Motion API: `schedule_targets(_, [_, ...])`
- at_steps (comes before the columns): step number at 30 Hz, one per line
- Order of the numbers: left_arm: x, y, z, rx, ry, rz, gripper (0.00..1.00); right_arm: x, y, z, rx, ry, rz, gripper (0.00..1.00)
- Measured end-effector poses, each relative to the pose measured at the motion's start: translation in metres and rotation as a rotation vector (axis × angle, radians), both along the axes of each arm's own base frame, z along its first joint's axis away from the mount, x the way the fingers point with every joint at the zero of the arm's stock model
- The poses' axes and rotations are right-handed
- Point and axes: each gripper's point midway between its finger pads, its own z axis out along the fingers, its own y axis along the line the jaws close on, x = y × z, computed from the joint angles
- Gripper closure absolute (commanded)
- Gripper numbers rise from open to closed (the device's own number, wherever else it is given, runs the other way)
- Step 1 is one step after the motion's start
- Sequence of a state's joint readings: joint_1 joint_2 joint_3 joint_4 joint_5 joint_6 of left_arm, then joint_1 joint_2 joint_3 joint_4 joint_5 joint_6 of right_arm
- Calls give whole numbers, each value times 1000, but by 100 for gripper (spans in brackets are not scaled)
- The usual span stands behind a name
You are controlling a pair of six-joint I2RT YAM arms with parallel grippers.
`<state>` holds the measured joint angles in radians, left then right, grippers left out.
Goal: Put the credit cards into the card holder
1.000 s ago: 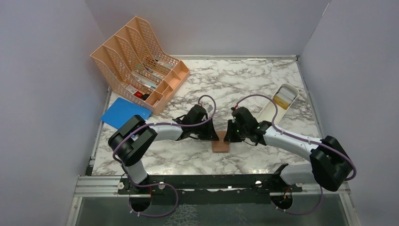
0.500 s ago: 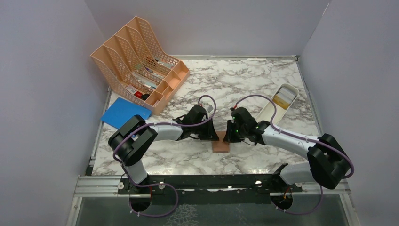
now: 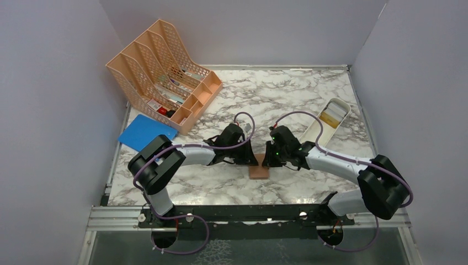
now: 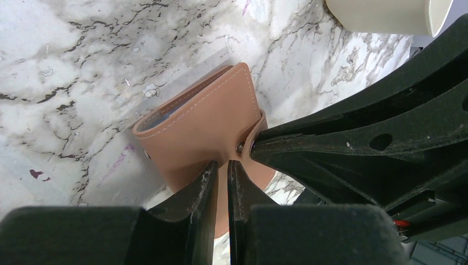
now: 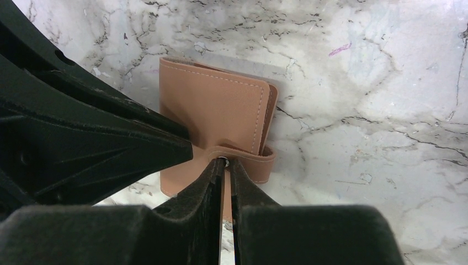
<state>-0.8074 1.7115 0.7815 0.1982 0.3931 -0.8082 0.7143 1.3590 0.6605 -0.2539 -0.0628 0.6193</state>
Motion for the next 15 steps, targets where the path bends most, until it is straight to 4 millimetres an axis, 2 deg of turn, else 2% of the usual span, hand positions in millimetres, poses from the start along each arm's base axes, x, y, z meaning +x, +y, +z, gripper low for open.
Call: schedule_targets(15, [0, -1, -1, -7, 5, 1, 85, 2, 6, -1, -4, 8, 22, 87])
